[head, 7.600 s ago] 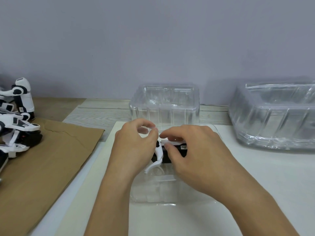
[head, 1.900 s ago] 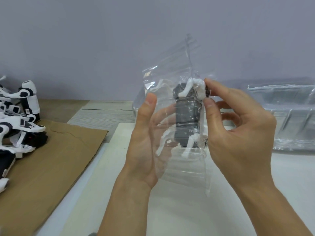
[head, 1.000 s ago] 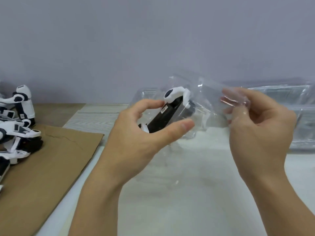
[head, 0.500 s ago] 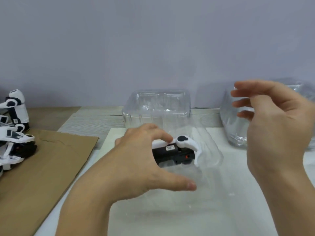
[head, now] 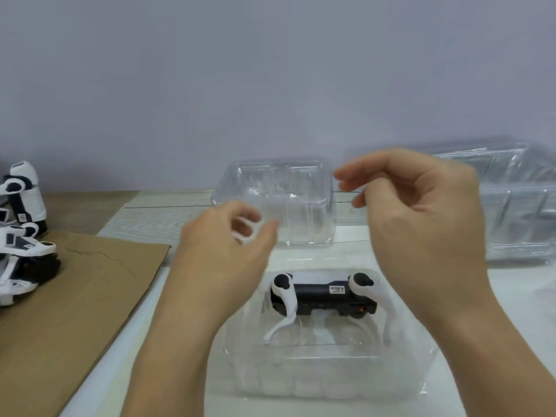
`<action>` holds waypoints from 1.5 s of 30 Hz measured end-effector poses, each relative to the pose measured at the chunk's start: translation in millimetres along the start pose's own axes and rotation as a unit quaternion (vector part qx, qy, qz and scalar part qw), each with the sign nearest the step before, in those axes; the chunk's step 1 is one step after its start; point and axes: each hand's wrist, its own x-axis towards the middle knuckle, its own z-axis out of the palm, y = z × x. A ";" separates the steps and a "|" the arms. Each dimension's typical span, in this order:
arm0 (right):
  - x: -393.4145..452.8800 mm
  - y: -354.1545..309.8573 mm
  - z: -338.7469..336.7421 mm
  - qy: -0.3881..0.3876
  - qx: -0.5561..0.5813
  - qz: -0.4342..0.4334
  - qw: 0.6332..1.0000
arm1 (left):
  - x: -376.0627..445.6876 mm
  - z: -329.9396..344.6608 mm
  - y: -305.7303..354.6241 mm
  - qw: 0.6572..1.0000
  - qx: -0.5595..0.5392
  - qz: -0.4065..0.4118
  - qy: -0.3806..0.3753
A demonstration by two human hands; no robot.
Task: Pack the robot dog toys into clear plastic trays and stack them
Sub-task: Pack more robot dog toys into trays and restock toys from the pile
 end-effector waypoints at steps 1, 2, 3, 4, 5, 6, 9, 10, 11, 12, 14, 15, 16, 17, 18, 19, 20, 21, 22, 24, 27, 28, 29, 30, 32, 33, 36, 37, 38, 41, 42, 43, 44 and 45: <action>-2.0 -0.9 4.4 -0.019 -0.004 -0.001 1.000 | 2.3 -0.3 -4.0 0.999 0.016 -0.041 0.026; -4.5 -1.7 9.2 -0.041 -0.006 -0.001 0.999 | 3.9 -0.1 -8.9 0.996 0.027 -0.081 0.034; -7.3 -2.4 14.1 -0.063 -0.008 -0.004 0.998 | 4.8 0.4 -12.8 0.992 0.025 -0.116 0.028; -10.5 -2.9 19.1 -0.085 -0.013 -0.010 0.996 | 4.9 0.9 -15.0 0.989 0.009 -0.148 0.016; -13.8 -3.5 23.6 -0.106 -0.022 -0.016 0.994 | 4.4 1.7 -15.9 0.985 -0.009 -0.172 0.005; -16.7 -3.9 27.6 -0.125 -0.034 -0.022 0.991 | 3.6 2.7 -15.3 0.982 -0.020 -0.185 -0.005; -22.0 -3.7 34.3 -0.166 -0.060 -0.031 0.984 | 2.3 5.9 -11.8 0.981 -0.046 -0.184 -0.050; -22.3 -3.3 34.7 -0.172 -0.063 -0.032 0.983 | 2.1 6.8 -10.5 0.979 -0.070 -0.176 -0.070; -22.1 -2.7 34.8 -0.177 -0.064 -0.030 0.982 | 1.2 7.7 -8.9 0.976 -0.100 -0.167 -0.096; -21.7 -2.0 34.5 -0.180 -0.063 -0.027 0.981 | -0.1 8.3 -6.7 0.971 -0.132 -0.156 -0.128; -21.1 -0.6 33.5 -0.186 -0.062 -0.020 0.980 | -3.4 11.6 -2.2 0.951 -0.202 -0.123 -0.199; -21.3 0.0 33.1 -0.190 -0.064 -0.015 0.980 | -5.2 13.6 -0.3 0.938 -0.237 -0.106 -0.231; -21.6 0.7 33.0 -0.194 -0.068 -0.011 0.979 | -6.8 15.2 2.6 0.925 -0.264 -0.093 -0.256; -22.1 1.4 33.1 -0.197 -0.075 -0.007 0.977 | -7.2 16.7 4.0 0.919 -0.276 -0.083 -0.270; -22.8 2.4 33.6 -0.199 -0.083 -0.001 0.976 | -6.6 18.0 3.8 0.919 -0.275 -0.078 -0.271; -23.6 3.7 34.0 -0.201 -0.089 0.007 0.976 | -5.2 19.3 1.9 0.924 -0.267 -0.077 -0.261; -24.1 5.1 34.6 -0.205 -0.093 0.019 0.974 | -3.4 20.0 -0.8 0.931 -0.260 -0.082 -0.243; -24.7 6.8 34.7 -0.215 -0.100 0.035 0.971 | -1.4 20.3 -4.4 0.937 -0.258 -0.093 -0.219; -25.8 8.4 34.7 -0.232 -0.113 0.049 0.965 | 0.5 20.5 -7.7 0.941 -0.257 -0.105 -0.194; -28.1 11.4 33.7 -0.274 -0.147 0.072 0.948 | 3.7 21.0 -13.2 0.947 -0.248 -0.122 -0.162; -28.8 13.8 30.3 -0.293 -0.195 0.096 0.931 | 6.7 22.7 -17.8 0.953 -0.241 -0.138 -0.117; -27.9 14.0 28.6 -0.287 -0.211 0.104 0.928 | 7.5 23.2 -18.1 0.955 -0.243 -0.141 -0.100; -26.8 14.2 26.7 -0.283 -0.234 0.108 0.924 | 8.0 23.6 -18.4 0.956 -0.243 -0.144 -0.084; -25.4 14.5 24.4 -0.283 -0.265 0.108 0.916 | 8.5 23.9 -18.8 0.956 -0.244 -0.146 -0.070; -21.3 15.9 16.2 -0.282 -0.315 0.115 0.899 | 9.3 24.0 -19.4 0.957 -0.246 -0.146 -0.053; -18.3 17.0 11.0 -0.277 -0.324 0.128 0.896 | 9.7 23.8 -20.3 0.956 -0.249 -0.147 -0.048; -8.3 21.8 -4.2 -0.252 -0.313 0.176 0.899 | 11.3 23.4 -23.7 0.956 -0.255 -0.145 -0.030; -5.3 23.2 -7.8 -0.243 -0.306 0.187 0.901 | 11.8 23.5 -24.9 0.955 -0.258 -0.144 -0.024; -3.2 24.6 -10.6 -0.236 -0.301 0.195 0.903 | 12.5 23.8 -26.0 0.954 -0.262 -0.144 -0.019; 0.0 28.6 -15.9 -0.222 -0.302 0.200 0.905 | 13.6 24.3 -27.7 0.953 -0.271 -0.140 -0.001; 0.6 29.8 -17.2 -0.217 -0.304 0.200 0.905 | 14.0 24.5 -28.1 0.952 -0.273 -0.136 0.008; 1.2 30.8 -18.3 -0.213 -0.306 0.200 0.906 | 14.3 24.6 -28.1 0.952 -0.276 -0.133 0.018; 1.7 31.7 -19.1 -0.211 -0.308 0.200 0.906 | 14.6 25.0 -28.0 0.951 -0.278 -0.129 0.031; 2.1 32.5 -19.4 -0.209 -0.310 0.199 0.906 | 14.9 25.2 -28.0 0.951 -0.280 -0.125 0.045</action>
